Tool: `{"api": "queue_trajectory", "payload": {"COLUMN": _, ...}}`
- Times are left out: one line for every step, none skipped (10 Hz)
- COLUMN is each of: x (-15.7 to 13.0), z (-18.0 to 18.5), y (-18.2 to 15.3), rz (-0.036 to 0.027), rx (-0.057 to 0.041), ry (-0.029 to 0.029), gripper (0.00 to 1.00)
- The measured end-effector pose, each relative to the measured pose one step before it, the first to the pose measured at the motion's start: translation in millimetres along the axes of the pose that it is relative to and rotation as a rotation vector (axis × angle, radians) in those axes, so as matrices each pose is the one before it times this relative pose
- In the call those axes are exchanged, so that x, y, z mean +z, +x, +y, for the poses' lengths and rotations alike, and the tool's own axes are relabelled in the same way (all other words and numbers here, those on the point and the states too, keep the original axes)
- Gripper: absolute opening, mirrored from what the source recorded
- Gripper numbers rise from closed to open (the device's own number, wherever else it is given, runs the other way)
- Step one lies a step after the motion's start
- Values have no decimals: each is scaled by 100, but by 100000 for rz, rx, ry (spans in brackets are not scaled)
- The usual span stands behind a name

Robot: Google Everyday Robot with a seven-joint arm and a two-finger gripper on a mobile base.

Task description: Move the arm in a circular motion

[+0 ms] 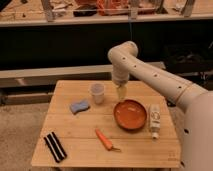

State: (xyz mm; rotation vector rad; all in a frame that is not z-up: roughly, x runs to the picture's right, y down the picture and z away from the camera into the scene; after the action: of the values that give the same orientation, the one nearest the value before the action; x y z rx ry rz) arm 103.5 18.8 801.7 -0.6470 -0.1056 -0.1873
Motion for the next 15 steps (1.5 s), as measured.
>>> {"api": "queue_trajectory", "payload": {"x": 10, "z": 479, "y": 2279, "rz": 69, "rx": 3068, "ry": -186, "gripper": 80}}
{"api": "queue_trajectory", "payload": {"x": 33, "z": 607, "y": 2974, "rz": 67, "rx": 4207, "ry": -125, "gripper": 80}}
{"api": "queue_trajectory", "payload": {"x": -10, "z": 457, "y": 2313, "rz": 85, "rx": 3288, "ry": -55, "gripper": 80}}
{"api": "queue_trajectory", "payload": {"x": 58, "z": 448, "y": 1893, "rz": -14, "rx": 2711, "ry": -210, "gripper": 80}}
{"api": "queue_trajectory", "payload": {"x": 48, "z": 723, "y": 2964, "rz": 261, "rx": 4232, "ry": -220, "gripper": 80}}
{"api": "queue_trajectory", "payload": {"x": 99, "z": 828, "y": 2630, "rz": 302, "rx": 3749, "ry": -339, "gripper": 80}}
{"api": "queue_trajectory", "payload": {"x": 120, "z": 683, "y": 1988, "rz": 144, "rx": 2835, "ry": -366, "gripper": 80}}
{"api": "queue_trajectory", "payload": {"x": 188, "z": 1425, "y": 3013, "rz": 128, "rx": 4435, "ry": -677, "gripper": 80}}
{"api": "queue_trajectory", "payload": {"x": 181, "z": 2113, "y": 3066, "rz": 291, "rx": 3854, "ry": -1197, "gripper": 80}}
{"api": "queue_trajectory", "payload": {"x": 90, "z": 1601, "y": 1849, "rz": -9, "rx": 2067, "ry": -469, "gripper": 80}}
{"api": "queue_trajectory", "payload": {"x": 38, "z": 1603, "y": 1709, "rz": 81, "rx": 1116, "ry": -105, "gripper": 80}}
{"api": "queue_trajectory", "payload": {"x": 11, "z": 1370, "y": 1208, "rz": -68, "rx": 532, "ry": 194, "gripper": 80}}
{"api": "queue_trajectory", "payload": {"x": 40, "z": 625, "y": 375, "rz": 126, "rx": 88, "ry": 96, "gripper": 80}}
{"api": "queue_trajectory", "payload": {"x": -84, "z": 867, "y": 48, "rz": 375, "rx": -479, "ry": 529, "gripper": 80}}
{"api": "queue_trajectory", "payload": {"x": -126, "z": 856, "y": -531, "rz": 644, "rx": -753, "ry": 715, "gripper": 80}}
